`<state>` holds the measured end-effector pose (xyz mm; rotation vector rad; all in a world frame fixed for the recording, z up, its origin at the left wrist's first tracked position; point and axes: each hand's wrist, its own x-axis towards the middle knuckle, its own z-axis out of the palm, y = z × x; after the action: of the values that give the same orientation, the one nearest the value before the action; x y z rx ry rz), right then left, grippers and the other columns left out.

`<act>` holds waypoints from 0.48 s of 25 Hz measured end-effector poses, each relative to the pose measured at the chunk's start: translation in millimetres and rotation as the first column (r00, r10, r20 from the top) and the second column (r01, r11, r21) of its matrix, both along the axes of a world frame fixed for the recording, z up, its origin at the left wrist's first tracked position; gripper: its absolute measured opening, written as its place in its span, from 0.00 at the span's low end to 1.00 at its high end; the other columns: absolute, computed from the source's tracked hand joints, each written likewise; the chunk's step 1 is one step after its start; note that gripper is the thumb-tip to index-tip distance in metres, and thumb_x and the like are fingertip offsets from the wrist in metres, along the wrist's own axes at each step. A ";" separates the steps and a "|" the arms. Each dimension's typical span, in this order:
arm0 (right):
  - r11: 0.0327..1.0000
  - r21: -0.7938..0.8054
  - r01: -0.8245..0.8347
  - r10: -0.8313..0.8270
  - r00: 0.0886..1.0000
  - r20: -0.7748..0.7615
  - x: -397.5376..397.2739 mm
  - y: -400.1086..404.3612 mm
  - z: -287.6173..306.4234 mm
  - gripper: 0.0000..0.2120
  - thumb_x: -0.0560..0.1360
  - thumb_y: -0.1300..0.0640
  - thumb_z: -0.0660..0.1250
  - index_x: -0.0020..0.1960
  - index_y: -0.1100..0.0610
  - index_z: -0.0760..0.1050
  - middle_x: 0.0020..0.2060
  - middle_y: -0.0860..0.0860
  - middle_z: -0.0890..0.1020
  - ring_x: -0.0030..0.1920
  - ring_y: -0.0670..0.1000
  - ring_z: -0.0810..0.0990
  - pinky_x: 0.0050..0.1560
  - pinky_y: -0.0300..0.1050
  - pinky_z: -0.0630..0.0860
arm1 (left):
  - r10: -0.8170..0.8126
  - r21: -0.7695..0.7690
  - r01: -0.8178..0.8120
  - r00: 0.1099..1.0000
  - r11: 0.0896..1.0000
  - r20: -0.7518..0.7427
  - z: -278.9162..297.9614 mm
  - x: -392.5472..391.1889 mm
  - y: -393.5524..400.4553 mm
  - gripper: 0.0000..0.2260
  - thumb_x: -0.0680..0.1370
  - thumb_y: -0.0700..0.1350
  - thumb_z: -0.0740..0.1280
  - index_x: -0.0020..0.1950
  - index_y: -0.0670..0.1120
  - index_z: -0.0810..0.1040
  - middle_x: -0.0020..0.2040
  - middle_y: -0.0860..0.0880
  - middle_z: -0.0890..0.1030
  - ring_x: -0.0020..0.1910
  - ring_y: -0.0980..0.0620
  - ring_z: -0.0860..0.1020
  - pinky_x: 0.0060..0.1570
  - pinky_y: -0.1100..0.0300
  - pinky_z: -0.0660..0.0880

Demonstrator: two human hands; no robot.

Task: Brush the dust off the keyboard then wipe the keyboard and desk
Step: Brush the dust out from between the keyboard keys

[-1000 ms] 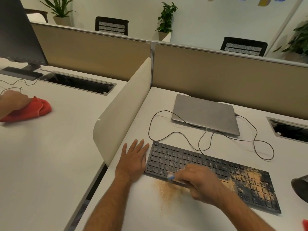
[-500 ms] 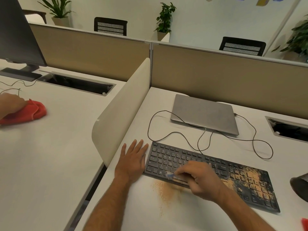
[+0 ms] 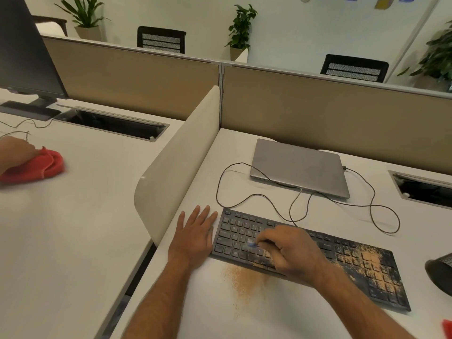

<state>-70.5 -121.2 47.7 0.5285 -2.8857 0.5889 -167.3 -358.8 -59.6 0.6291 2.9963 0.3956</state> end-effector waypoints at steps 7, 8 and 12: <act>0.990 0.138 -0.024 0.020 0.999 0.027 5.3 4.7 -2.1 0.11 0.75 0.47 0.57 0.43 0.47 0.77 0.34 0.42 0.80 0.33 0.40 0.70 0.31 0.34 0.66 | 0.002 -0.001 -0.002 1.000 1.000 0.002 0.7 0.5 0.6 0.31 0.78 0.58 0.34 0.81 0.59 0.52 0.82 0.58 0.50 0.80 0.57 0.42 0.78 0.47 0.37; 0.993 0.116 -0.014 0.012 1.000 0.020 6.0 6.0 -0.7 0.12 0.74 0.46 0.56 0.43 0.47 0.77 0.33 0.42 0.79 0.33 0.41 0.71 0.31 0.38 0.70 | 0.001 0.003 -0.001 1.000 1.000 0.002 1.1 0.6 0.8 0.31 0.78 0.58 0.34 0.81 0.59 0.52 0.82 0.58 0.50 0.80 0.57 0.42 0.78 0.48 0.37; 0.998 0.047 -0.047 0.047 0.999 0.011 6.5 1.2 -7.1 0.09 0.76 0.47 0.59 0.48 0.45 0.77 0.35 0.40 0.80 0.35 0.41 0.74 0.33 0.36 0.73 | -0.003 0.000 0.003 1.000 1.000 0.003 1.8 0.8 1.1 0.31 0.78 0.58 0.34 0.81 0.59 0.52 0.82 0.58 0.50 0.80 0.57 0.42 0.78 0.48 0.37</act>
<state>-64.0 -120.1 40.6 0.6031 -2.9103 0.5328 -166.6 -357.7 -57.8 0.6329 2.9925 0.3958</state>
